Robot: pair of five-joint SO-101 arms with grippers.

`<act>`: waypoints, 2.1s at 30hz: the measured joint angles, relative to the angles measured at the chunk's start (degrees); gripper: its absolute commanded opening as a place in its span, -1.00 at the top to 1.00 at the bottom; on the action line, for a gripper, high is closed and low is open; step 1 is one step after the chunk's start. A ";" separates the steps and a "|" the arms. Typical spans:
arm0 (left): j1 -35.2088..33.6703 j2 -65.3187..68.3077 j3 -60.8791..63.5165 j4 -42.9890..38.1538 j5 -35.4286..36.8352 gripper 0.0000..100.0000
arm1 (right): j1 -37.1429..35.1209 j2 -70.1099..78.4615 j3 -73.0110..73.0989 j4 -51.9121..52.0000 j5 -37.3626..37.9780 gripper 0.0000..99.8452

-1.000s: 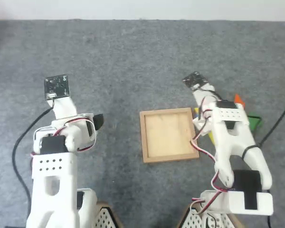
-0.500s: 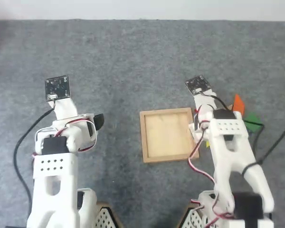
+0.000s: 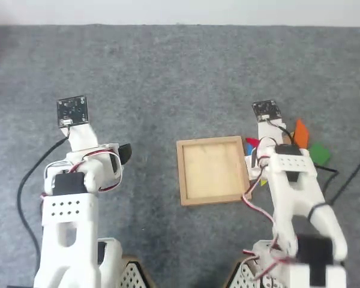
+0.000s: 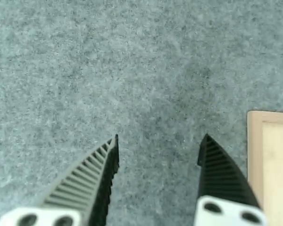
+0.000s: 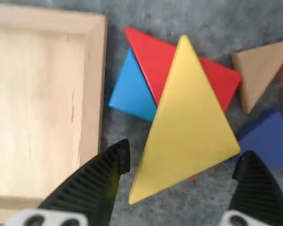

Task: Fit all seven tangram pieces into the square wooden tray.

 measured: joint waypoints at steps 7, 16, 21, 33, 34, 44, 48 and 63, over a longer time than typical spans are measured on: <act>0.00 0.00 0.00 0.00 0.00 0.46 | 0.18 10.81 -10.02 1.49 -0.18 0.31; 0.00 0.00 0.70 -0.09 0.00 0.46 | 3.34 12.48 -14.68 1.67 6.07 0.31; 0.00 0.00 0.70 -0.09 0.00 0.46 | 3.25 12.48 -14.77 3.43 10.11 0.31; 0.00 0.00 0.70 -0.09 0.00 0.46 | 2.99 12.48 -14.15 8.97 8.18 0.31; 0.00 0.00 0.70 -0.09 0.00 0.46 | 2.99 12.48 -13.89 8.53 8.18 0.31; 0.00 0.00 0.70 -0.09 0.00 0.46 | 2.81 12.48 -13.71 8.26 5.10 0.35; 0.00 0.00 0.70 -0.09 0.00 0.46 | 3.16 12.40 -13.71 8.26 3.60 0.62; 0.00 0.00 0.70 -0.09 0.00 0.46 | 3.16 12.13 -13.89 8.35 2.90 0.88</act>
